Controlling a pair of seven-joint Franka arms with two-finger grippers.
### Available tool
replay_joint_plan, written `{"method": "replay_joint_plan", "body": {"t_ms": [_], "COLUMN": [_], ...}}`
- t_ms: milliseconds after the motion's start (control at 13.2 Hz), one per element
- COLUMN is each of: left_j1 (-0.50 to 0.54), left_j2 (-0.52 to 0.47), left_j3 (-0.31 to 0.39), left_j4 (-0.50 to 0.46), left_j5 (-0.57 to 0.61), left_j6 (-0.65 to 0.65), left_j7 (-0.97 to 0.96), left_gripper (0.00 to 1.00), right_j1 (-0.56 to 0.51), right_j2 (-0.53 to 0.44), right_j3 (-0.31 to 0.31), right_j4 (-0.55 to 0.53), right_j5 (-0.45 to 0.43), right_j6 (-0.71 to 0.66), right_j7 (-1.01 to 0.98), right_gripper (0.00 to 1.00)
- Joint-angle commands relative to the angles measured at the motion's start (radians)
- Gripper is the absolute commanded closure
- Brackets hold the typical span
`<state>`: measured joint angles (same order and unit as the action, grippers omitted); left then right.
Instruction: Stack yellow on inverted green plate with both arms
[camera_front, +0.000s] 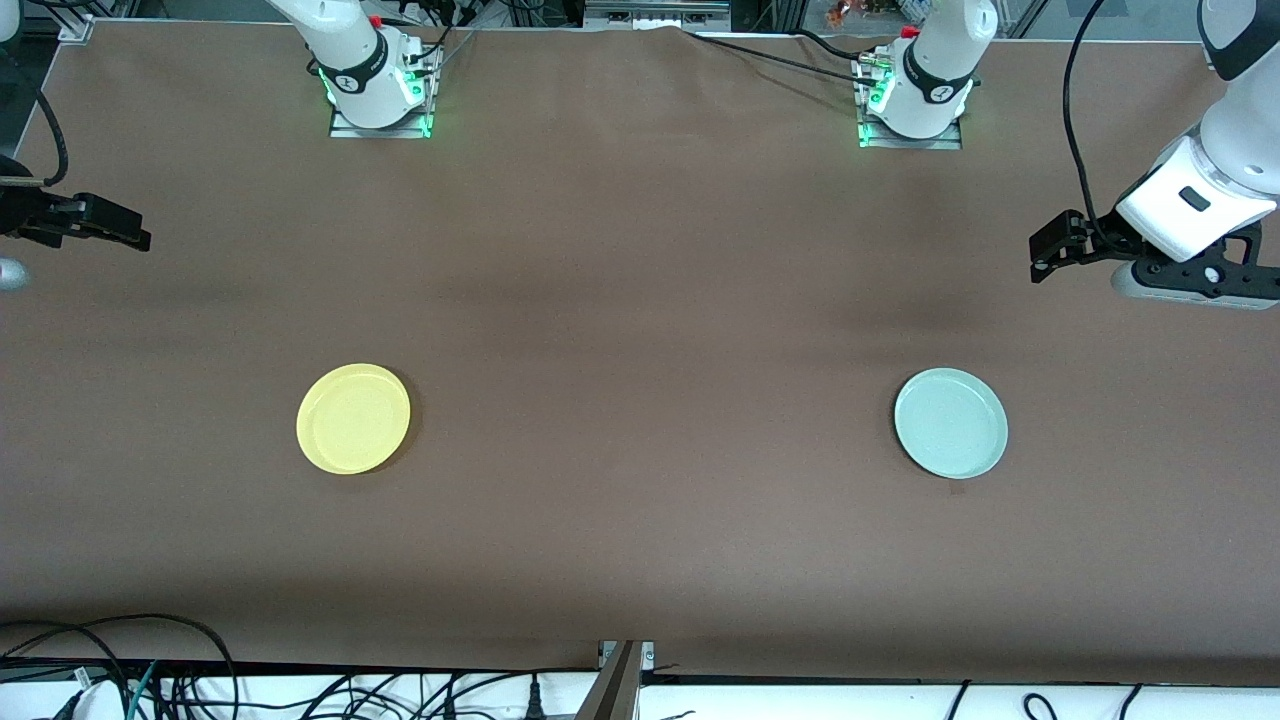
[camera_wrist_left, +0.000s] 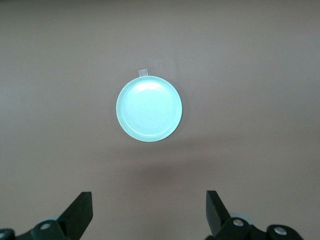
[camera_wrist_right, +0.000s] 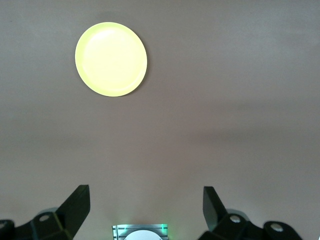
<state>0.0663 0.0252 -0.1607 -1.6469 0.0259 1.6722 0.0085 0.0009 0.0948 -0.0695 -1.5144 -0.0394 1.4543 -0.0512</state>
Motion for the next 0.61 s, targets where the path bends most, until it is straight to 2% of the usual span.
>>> {"method": "replay_joint_plan", "body": {"t_ms": [0, 530], "left_j1": [0.003, 0.001], "left_j2": [0.01, 0.01], "left_j3": [-0.003, -0.005], "left_j4": [0.029, 0.027], "left_j5": [-0.009, -0.011], "left_j6": [-0.017, -0.037], "left_j7": [-0.005, -0.024], "left_gripper": [0.0, 0.0], "right_j1": [-0.006, -0.006], "right_j2": [0.011, 0.013], "right_j3": [0.002, 0.002], "right_j4": [0.026, 0.026], "right_j5": [0.012, 0.012], "right_j6": [-0.006, 0.001], "right_j7": [-0.002, -0.004], "right_gripper": [0.0, 0.0]}}
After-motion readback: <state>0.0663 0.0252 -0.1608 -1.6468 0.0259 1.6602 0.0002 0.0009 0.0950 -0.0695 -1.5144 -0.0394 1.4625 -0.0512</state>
